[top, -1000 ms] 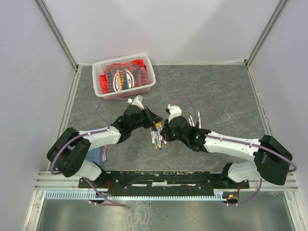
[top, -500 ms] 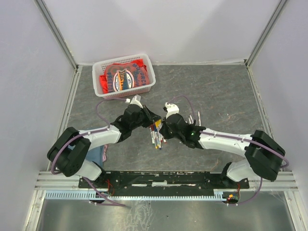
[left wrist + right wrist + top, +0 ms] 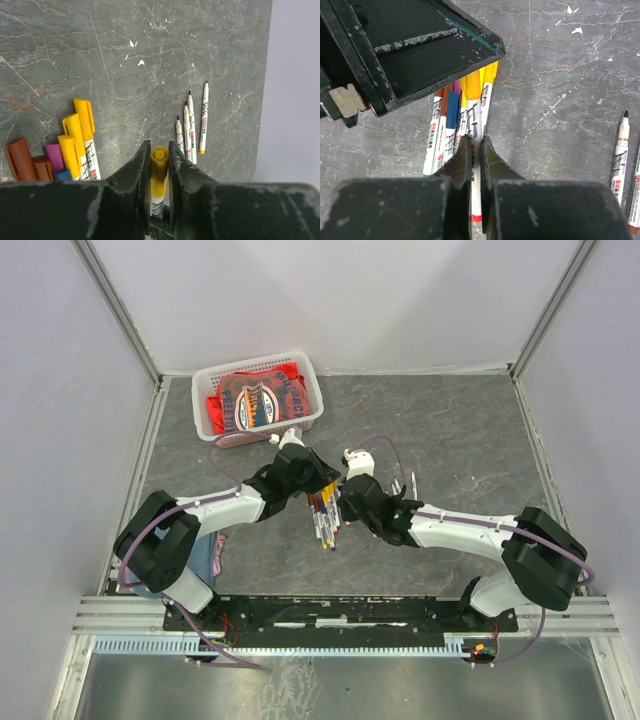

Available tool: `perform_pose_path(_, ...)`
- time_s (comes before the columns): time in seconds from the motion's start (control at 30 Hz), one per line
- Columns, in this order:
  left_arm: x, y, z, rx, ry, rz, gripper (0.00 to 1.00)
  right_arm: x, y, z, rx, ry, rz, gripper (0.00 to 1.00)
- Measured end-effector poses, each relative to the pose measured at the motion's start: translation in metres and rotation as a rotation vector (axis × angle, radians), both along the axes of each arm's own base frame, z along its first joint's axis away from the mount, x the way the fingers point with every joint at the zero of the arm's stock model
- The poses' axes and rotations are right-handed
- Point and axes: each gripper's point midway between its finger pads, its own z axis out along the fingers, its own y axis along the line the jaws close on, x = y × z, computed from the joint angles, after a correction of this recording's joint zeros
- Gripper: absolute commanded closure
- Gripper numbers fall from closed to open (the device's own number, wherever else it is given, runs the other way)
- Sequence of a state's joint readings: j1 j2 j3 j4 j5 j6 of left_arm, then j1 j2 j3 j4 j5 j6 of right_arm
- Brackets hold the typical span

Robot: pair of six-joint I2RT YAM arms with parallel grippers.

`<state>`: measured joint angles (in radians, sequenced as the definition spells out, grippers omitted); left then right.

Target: Open the pen caps

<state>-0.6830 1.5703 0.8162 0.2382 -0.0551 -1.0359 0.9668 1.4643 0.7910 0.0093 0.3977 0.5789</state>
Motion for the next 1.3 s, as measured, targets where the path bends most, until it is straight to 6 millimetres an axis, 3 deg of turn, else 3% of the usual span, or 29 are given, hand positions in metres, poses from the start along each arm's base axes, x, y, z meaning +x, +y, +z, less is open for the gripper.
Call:
perform_pose_path(0.27,-0.005,0.010,0.001,-0.109,-0.028,-0.034,0.97,-0.012,-0.003,0.008,0.176,0.013,0.052,0.99)
perform_pose_path(0.43,0.037,0.068,0.015,-0.161,-0.132,0.141,0.97,-0.033,-0.026,-0.014,0.210,0.103,0.073,0.99)
perform_pose_path(0.63,0.039,0.072,0.020,-0.170,-0.153,0.150,0.97,-0.034,-0.031,-0.019,0.213,0.125,0.060,0.99)
perform_pose_path(0.77,0.041,0.078,0.013,-0.066,-0.110,0.156,0.97,-0.031,-0.043,-0.024,0.144,0.132,0.021,0.99)
perform_pose_path(1.0,0.047,0.102,-0.001,0.213,-0.047,0.162,0.96,-0.009,-0.058,-0.024,0.002,0.107,-0.073,0.96)
perform_pose_path(1.3,0.024,0.130,-0.055,0.519,0.087,0.124,0.94,0.007,-0.088,-0.048,-0.160,0.147,-0.181,0.91)
